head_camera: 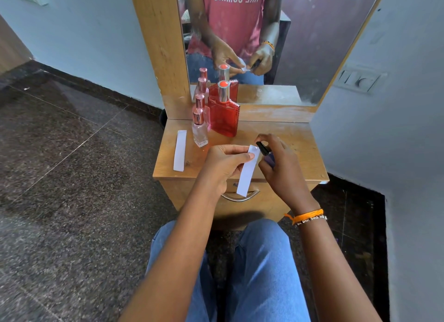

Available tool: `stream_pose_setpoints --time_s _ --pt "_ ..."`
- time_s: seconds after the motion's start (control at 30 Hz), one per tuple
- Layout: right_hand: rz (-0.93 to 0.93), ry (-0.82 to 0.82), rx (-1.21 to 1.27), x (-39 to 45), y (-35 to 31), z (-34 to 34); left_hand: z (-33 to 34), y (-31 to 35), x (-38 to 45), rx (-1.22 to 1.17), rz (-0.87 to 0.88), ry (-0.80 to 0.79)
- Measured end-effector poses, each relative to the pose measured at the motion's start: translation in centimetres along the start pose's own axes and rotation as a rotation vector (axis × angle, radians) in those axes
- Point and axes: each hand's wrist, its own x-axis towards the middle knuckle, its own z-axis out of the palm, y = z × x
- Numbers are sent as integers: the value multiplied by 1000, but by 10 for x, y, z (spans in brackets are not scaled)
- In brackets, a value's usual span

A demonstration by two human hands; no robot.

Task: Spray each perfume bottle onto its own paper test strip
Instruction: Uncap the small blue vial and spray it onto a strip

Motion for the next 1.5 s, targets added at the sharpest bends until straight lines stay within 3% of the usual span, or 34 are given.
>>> stream_pose_setpoints --time_s 0.13,0.33,0.53,0.73,0.9,1.2,1.33,1.5 --pt "75 53 49 -4 2 -2 -1 -6 7 35 46 41" --pt "131 122 97 -11 7 -4 13 -8 38 364 318 248" --pt "100 118 114 -11 8 -2 27 -16 55 691 401 351" --pt "111 129 133 -11 9 3 16 -24 40 847 513 428" --pt "154 167 202 -10 5 5 9 -32 31 1003 494 368" --pt "297 226 382 -19 8 4 21 -31 36 910 559 423" --pt "379 324 512 -26 13 3 32 -29 35 870 690 261" --pt "418 363 568 -33 19 6 50 -31 38 954 643 133"
